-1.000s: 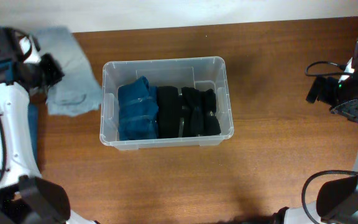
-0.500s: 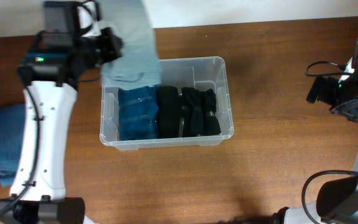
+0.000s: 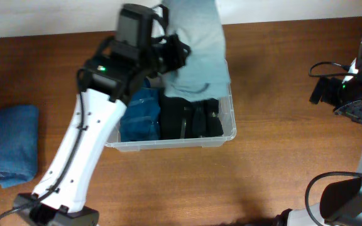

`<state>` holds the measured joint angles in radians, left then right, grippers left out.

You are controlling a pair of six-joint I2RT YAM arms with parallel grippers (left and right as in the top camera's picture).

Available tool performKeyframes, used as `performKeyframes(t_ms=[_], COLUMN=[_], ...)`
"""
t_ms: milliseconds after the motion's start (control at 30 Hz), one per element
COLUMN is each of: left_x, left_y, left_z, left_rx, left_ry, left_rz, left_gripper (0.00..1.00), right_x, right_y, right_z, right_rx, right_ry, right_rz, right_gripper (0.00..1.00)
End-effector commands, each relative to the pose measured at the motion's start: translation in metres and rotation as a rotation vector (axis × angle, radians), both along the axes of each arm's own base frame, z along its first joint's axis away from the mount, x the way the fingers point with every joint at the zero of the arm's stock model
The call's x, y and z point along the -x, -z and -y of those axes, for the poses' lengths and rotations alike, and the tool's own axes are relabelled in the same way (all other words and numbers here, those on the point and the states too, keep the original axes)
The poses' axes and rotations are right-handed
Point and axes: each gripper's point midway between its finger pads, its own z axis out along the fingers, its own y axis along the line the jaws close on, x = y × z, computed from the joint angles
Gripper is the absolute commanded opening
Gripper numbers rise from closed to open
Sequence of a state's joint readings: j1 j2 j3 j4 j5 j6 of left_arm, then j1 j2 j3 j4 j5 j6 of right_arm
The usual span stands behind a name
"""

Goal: Pack container
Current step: 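Lift the light jeans and carry them right over the bin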

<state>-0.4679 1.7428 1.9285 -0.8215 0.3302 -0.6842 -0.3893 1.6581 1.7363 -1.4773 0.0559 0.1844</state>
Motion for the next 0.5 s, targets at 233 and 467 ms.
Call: performKeyframes(t_ms=[233,467], left_x=[0.005,0.011], left_y=[0.039,0.071], left_z=[0.051,0.054], left_rx=[0.073,0.03], left_ry=[-0.009,-0.007], left_rz=[-0.195,-0.253], left_gripper=[0.01,0.01], right_x=[0.0,0.0], right_y=[-0.002,-0.002], right_z=[0.003,0.003], right_rx=[0.01,0.01], right_ry=[0.009,0.009], right_rz=[0.004,0.004], right_gripper=[0.98,0.98])
